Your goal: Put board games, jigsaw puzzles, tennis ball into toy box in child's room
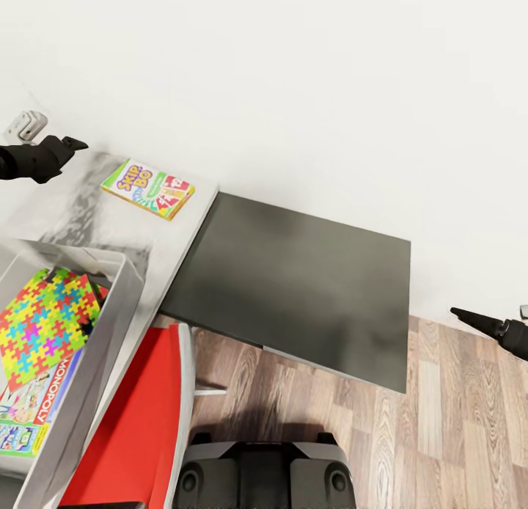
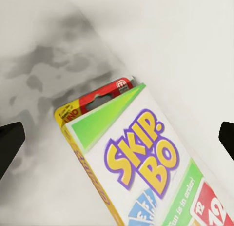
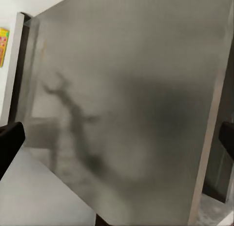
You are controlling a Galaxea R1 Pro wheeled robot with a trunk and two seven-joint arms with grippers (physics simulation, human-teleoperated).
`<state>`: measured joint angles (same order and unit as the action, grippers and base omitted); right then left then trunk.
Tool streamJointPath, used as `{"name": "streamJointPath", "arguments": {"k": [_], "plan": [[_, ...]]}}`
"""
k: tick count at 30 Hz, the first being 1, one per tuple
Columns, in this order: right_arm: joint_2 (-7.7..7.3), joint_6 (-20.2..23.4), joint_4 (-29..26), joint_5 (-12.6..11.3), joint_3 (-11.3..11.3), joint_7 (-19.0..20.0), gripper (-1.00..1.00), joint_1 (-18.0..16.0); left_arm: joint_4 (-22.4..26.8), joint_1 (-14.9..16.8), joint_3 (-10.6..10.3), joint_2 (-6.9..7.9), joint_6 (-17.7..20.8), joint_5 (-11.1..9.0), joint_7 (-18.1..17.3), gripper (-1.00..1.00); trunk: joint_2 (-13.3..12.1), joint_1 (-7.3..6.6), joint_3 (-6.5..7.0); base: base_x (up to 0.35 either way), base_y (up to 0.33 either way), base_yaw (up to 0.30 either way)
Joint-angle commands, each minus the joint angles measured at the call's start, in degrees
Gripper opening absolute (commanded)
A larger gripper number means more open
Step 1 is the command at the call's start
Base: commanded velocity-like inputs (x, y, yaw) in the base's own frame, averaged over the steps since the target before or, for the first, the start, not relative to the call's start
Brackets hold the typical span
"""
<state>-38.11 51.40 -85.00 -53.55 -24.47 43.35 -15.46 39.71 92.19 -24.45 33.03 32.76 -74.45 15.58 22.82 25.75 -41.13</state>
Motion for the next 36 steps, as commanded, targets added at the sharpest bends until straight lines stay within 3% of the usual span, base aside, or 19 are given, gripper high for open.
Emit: {"name": "streamJointPath", "arguments": {"k": [1, 4, 7, 9, 10, 15, 24, 36], "plan": [[-0.29, 0.30, 0.01, -0.33, -0.19, 0.24, 1.00, -0.36, 0.10, 0.07, -0.34, 0.08, -0.05, -0.61, 0.50, 1.00, 0.10, 0.03, -0.17, 0.000, 0.000, 0.000], [-2.09, 0.33, -0.04, -1.79, -0.57, 0.41, 1.00, -1.02, 0.10, 0.05, -0.33, 0.05, -0.06, -0.61, 0.50, 1.00, 0.10, 0.03, -0.44, 0.000, 0.000, 0.013], [-2.90, 0.34, -0.04, -2.57, -0.66, 0.45, 1.00, -1.17, 0.10, 0.06, -0.33, 0.05, -0.06, -0.61, 0.50, 1.00, 0.10, 0.03, -0.72, 0.000, 0.000, 0.029], [-4.42, 0.35, -0.06, -4.67, -0.79, 0.50, 1.00, -1.37, 0.10, 0.06, -0.33, 0.04, -0.06, -0.61, 0.50, 1.00, 0.10, 0.03, -0.90, 0.000, 0.000, 0.045], [-4.42, 0.35, -0.06, -4.67, -0.79, 0.50, 1.00, -1.37, 0.10, 0.06, -0.33, 0.04, -0.06, -0.61, 0.50, 1.00, 0.10, 0.03, -0.99, 0.000, 0.000, 0.048], [-6.13, 0.36, -0.07, -9.30, -0.93, 0.43, 1.00, -1.58, 0.11, 0.04, -0.33, 0.03, -0.10, -0.61, 0.50, 1.00, 0.10, 0.03, -1.45, 0.000, 0.000, 0.061], [-6.98, 0.29, -0.08, -12.32, -1.00, 0.29, 1.00, -1.69, 0.12, 0.04, -0.33, 0.02, -0.14, -0.57, 0.50, 1.00, 0.10, 0.03, -2.09, 0.000, 0.000, 0.055], [-7.07, 0.21, -0.08, -13.23, -0.97, 0.25, 1.00, -1.74, 0.05, 0.07, -0.33, 0.02, -0.15, -0.60, 0.50, 1.00, 0.10, 0.03, -2.31, 0.000, 0.000, 0.051]]}}
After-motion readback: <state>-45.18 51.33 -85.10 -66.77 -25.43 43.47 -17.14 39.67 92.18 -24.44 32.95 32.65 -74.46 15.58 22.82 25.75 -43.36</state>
